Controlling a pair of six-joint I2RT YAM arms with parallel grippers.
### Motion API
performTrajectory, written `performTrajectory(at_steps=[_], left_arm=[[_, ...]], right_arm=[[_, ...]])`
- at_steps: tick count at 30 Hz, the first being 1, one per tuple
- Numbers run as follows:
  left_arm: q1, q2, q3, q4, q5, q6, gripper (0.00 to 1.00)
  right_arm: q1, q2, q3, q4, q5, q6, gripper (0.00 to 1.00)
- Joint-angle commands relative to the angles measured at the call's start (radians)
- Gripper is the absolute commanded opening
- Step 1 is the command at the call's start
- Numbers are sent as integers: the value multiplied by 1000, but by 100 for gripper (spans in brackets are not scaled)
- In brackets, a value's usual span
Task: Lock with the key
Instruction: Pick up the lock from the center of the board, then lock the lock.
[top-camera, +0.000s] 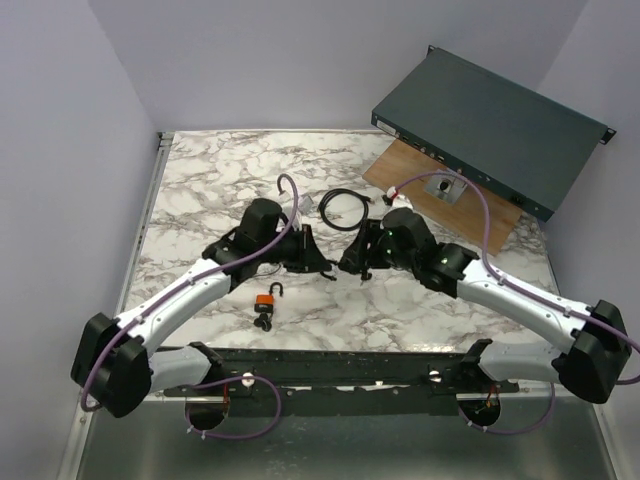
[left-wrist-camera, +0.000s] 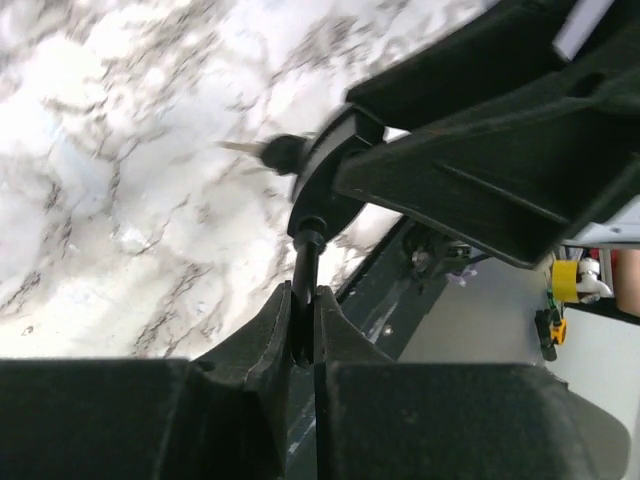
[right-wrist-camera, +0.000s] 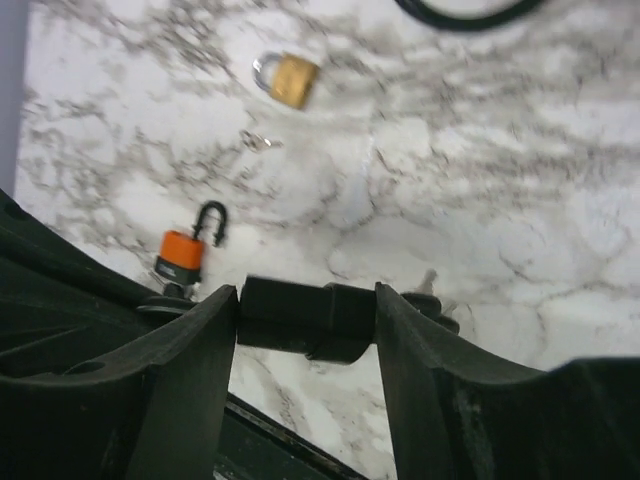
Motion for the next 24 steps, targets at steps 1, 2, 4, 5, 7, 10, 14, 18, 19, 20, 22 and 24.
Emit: performTrajectory(at_steps=[1, 2, 4, 5, 7, 10, 14, 18, 19, 20, 22, 24], left_arm=[[-9, -121, 184, -113, 0, 80, 0], [-9, -136, 218, -136, 1, 85, 0], [-9, -159, 279, -170, 13, 90, 0], [-9, -169, 308, -182, 15, 91, 0], [-9, -190, 368, -205, 19, 90, 0], [-8, -210, 453, -235, 14, 77, 0], [-5, -241, 539, -241, 4, 51, 0], [6, -265, 636, -225, 35, 8, 0], [8, -266, 666, -226, 45, -3, 0], [10, -268, 691, -225, 52, -11, 0], [14, -269, 738, -220, 72, -30, 0], [26, -269, 774, -204, 95, -53, 0]], right_arm=[[2, -68, 139, 60, 12, -150, 66], [2, -80, 166, 62, 13, -176, 75], [3, -103, 219, 74, 13, -237, 83], [3, -119, 243, 83, 10, -260, 87], [2, -142, 288, 102, -4, -308, 92], [2, -168, 357, 118, -28, -375, 95], [3, -233, 379, 201, -186, -453, 95], [2, -269, 406, 270, -423, -485, 98], [1, -261, 431, 267, -480, -487, 98], [1, -246, 454, 260, -555, -486, 98], [2, -209, 504, 248, -664, -487, 97], [2, -186, 533, 256, -717, -485, 97]])
